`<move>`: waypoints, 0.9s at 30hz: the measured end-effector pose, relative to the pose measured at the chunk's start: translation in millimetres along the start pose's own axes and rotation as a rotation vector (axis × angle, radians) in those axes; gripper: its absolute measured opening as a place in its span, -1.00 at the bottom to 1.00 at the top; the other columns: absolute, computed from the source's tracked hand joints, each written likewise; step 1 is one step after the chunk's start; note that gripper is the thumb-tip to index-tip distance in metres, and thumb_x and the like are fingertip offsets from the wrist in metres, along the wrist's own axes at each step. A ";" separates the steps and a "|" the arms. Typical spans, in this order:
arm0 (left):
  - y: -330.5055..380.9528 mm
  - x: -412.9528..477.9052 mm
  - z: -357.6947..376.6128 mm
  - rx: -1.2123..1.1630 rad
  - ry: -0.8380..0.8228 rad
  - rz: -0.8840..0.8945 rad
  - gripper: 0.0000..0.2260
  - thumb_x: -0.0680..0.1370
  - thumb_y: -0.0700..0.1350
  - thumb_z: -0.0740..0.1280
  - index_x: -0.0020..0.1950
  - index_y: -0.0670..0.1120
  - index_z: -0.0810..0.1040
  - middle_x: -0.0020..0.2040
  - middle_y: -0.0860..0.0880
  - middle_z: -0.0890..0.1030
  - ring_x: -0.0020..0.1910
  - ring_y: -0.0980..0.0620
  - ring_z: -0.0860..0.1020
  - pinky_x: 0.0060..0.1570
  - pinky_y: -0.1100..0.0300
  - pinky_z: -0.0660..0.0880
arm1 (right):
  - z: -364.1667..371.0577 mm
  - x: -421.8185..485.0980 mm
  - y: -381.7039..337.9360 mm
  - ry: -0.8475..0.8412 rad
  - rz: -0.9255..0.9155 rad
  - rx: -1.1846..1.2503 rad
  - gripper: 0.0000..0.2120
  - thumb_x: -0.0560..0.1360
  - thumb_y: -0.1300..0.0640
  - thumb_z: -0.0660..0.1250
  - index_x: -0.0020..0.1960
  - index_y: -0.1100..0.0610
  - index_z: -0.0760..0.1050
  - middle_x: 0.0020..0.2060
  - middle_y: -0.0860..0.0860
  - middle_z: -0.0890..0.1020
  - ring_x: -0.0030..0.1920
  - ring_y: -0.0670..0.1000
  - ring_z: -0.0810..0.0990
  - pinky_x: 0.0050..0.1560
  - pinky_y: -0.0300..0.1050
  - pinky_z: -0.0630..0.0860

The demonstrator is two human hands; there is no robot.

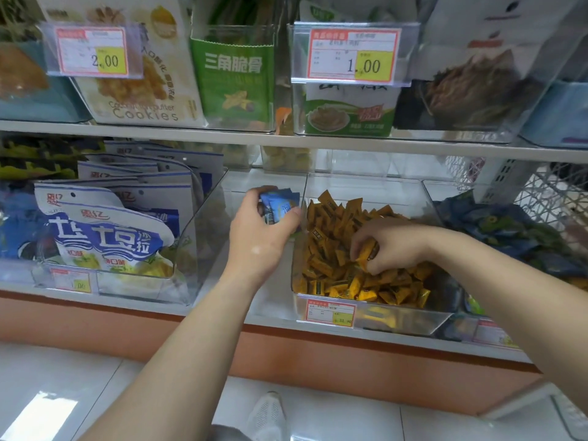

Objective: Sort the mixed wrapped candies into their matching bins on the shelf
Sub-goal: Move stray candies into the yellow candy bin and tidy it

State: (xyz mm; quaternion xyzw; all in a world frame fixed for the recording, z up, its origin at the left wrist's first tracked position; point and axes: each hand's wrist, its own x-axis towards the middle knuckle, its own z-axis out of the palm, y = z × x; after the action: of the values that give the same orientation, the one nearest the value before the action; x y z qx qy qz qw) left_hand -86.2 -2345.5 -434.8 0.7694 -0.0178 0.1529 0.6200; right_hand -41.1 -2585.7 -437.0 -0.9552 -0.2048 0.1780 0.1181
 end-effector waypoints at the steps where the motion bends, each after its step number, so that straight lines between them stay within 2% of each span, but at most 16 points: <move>1: 2.9 -1.6 3.6 -0.015 -0.015 0.007 -0.66 0.48 -0.09 0.50 0.19 0.02 0.46 -0.02 0.05 0.62 -0.04 0.13 0.62 0.06 0.06 0.61 | -1.1 -5.5 3.0 0.041 -0.011 0.028 -0.75 0.41 0.03 0.46 0.04 -0.21 0.56 0.10 -0.16 0.58 0.06 -0.09 0.56 0.09 -0.06 0.56; 5: 9.9 -9.1 19.5 -0.007 -0.138 0.014 -0.54 0.48 -0.05 0.50 0.29 0.06 0.38 -0.03 0.06 0.63 -0.13 0.19 0.65 -0.02 0.15 0.63 | -4.0 -23.2 14.2 0.266 0.002 0.195 -0.71 0.42 0.03 0.50 0.12 -0.17 0.61 0.14 -0.17 0.59 0.13 -0.10 0.53 0.17 -0.10 0.48; 7: 10.3 -11.7 29.2 0.042 -0.191 0.002 -0.54 0.48 -0.03 0.50 0.29 0.04 0.37 0.04 0.03 0.61 -0.06 0.12 0.64 -0.01 0.13 0.62 | -3.9 -30.1 18.3 0.366 0.009 0.325 -0.72 0.40 0.07 0.53 0.08 -0.15 0.64 0.08 -0.15 0.64 0.10 -0.09 0.58 0.14 -0.07 0.53; 9: 10.5 -15.1 41.1 0.061 -0.228 -0.044 -0.61 0.50 -0.04 0.49 0.23 0.01 0.40 0.09 0.00 0.60 0.02 0.06 0.62 0.05 0.07 0.61 | -1.0 -35.8 21.3 0.450 0.032 0.469 -0.75 0.38 0.09 0.55 0.01 -0.14 0.65 0.01 -0.13 0.67 0.04 -0.09 0.62 0.08 -0.10 0.55; 12: 10.6 -22.5 61.7 -0.125 -0.271 -0.194 -0.77 0.53 -0.11 0.46 0.11 -0.01 0.48 0.05 -0.05 0.64 0.03 -0.07 0.66 0.14 -0.14 0.58 | 7.3 -40.6 20.7 0.591 0.066 0.803 -0.79 0.39 0.19 0.56 -0.04 -0.04 0.65 -0.10 -0.04 0.69 -0.06 -0.03 0.66 -0.09 -0.17 0.60; 14: 11.3 -26.4 74.2 -0.190 -0.282 -0.243 -0.79 0.55 -0.12 0.43 0.16 -0.06 0.51 0.04 -0.08 0.66 0.03 -0.08 0.67 0.15 -0.17 0.57 | 14.3 -42.8 16.2 0.631 0.034 1.091 -0.81 0.42 0.29 0.51 -0.01 0.11 0.62 -0.12 0.07 0.69 -0.07 0.06 0.68 -0.17 -0.19 0.60; 16: 12.5 -27.8 83.0 -0.258 -0.288 -0.282 -0.77 0.58 -0.14 0.39 0.21 -0.13 0.51 0.06 -0.15 0.66 0.08 -0.13 0.66 0.20 -0.17 0.55 | 19.6 -44.3 11.5 0.598 0.002 1.317 -0.76 0.45 0.34 0.46 0.11 0.27 0.56 -0.01 0.22 0.68 0.00 0.18 0.69 -0.12 -0.14 0.62; 18: 14.1 -26.9 87.4 -0.361 -0.322 -0.329 -0.78 0.60 -0.17 0.35 0.23 -0.19 0.51 0.12 -0.25 0.65 0.13 -0.21 0.64 0.22 -0.13 0.54 | 22.5 -46.3 9.7 0.575 -0.009 1.432 -0.65 0.47 0.35 0.43 0.24 0.33 0.49 0.10 0.30 0.64 0.09 0.25 0.67 -0.02 -0.05 0.62; 21: 16.0 -25.7 88.4 -0.560 -0.446 -0.398 -0.75 0.60 -0.18 0.33 0.26 -0.22 0.49 0.15 -0.24 0.64 0.10 -0.16 0.66 0.04 0.02 0.63 | 23.2 -46.9 11.1 0.594 0.020 1.385 -0.65 0.47 0.30 0.45 0.24 0.29 0.51 0.12 0.28 0.64 0.08 0.24 0.68 -0.06 -0.06 0.62; 23: 14.8 -25.8 91.5 -0.573 -0.474 -0.393 -0.75 0.58 -0.19 0.35 0.25 -0.20 0.50 0.11 -0.19 0.66 0.02 -0.08 0.68 -0.06 0.10 0.63 | 24.0 -46.6 12.6 0.617 0.053 1.281 -0.73 0.47 0.27 0.47 0.16 0.22 0.57 0.08 0.21 0.67 0.04 0.18 0.70 -0.13 -0.14 0.62; 24: 14.3 -25.7 93.8 -0.547 -0.450 -0.388 -0.75 0.57 -0.19 0.37 0.24 -0.19 0.50 0.11 -0.18 0.65 -0.01 -0.06 0.69 -0.10 0.12 0.64 | 24.1 -46.7 14.1 0.630 0.067 1.201 -0.78 0.47 0.22 0.49 0.10 0.16 0.61 0.03 0.13 0.69 0.02 0.10 0.70 -0.14 -0.22 0.61; 27: 12.0 -22.7 95.5 -0.479 -0.334 -0.376 -0.75 0.54 -0.18 0.42 0.20 -0.16 0.53 0.09 -0.16 0.64 -0.05 -0.04 0.70 -0.14 0.15 0.65 | 20.2 -51.2 17.4 0.644 0.109 0.897 -0.93 0.45 -0.01 0.52 -0.13 -0.10 0.63 -0.20 -0.29 0.69 -0.12 -0.32 0.62 -0.22 -0.52 0.43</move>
State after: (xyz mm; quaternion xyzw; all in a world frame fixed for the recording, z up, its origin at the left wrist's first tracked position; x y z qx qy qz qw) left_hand -90.0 -2443.6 -446.9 0.6061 -0.0123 -0.1009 0.7888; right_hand -86.5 -2620.2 -445.6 -0.8267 -0.0130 -0.0475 0.5604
